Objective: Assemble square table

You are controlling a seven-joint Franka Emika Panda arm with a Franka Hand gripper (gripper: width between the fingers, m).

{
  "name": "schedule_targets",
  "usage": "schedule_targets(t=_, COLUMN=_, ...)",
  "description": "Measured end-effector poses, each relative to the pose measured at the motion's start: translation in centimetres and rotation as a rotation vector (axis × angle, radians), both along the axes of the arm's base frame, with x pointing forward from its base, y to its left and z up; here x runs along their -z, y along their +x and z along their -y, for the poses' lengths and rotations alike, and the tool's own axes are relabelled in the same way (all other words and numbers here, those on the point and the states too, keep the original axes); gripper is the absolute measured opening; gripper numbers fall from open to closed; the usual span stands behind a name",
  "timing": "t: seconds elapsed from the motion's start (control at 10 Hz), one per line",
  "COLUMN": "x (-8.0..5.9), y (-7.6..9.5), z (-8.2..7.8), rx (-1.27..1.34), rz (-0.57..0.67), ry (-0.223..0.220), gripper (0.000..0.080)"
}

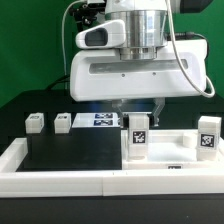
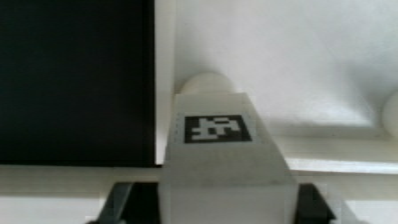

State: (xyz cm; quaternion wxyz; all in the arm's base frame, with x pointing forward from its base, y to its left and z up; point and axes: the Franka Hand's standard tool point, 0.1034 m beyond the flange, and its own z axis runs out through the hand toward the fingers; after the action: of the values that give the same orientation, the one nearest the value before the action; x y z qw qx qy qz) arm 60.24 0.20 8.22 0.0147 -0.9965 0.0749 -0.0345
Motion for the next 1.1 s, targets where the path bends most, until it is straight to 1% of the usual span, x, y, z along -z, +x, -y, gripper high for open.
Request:
schedule_targets(t=0.2, x=0.10, y=-0.18, z=-0.31, rx=0.187, rz=0.004, ry=0.013, gripper=0.0294)
schedule_targets(t=0.4, x=0.15, y=-0.16, z=-0.31, rx=0.413, rz=0.010, ry=0.033, gripper=0.0294)
schedule_targets(t=0.7, x=0.17, y=-0.20, z=-0.27, rx=0.711, rz=0.004, ry=0.051, gripper=0.0294)
schedule_targets(t=0.9, x=0.21, y=-0.22, z=-0.16, rx=0.832, rz=-0.001, ry=0.066, gripper=0.0294)
schedule_targets(t=1.1, x=0.22, y=-0.22, z=-0.26, rx=0.882, rz=-0.004, ry=0.073, gripper=0.0294)
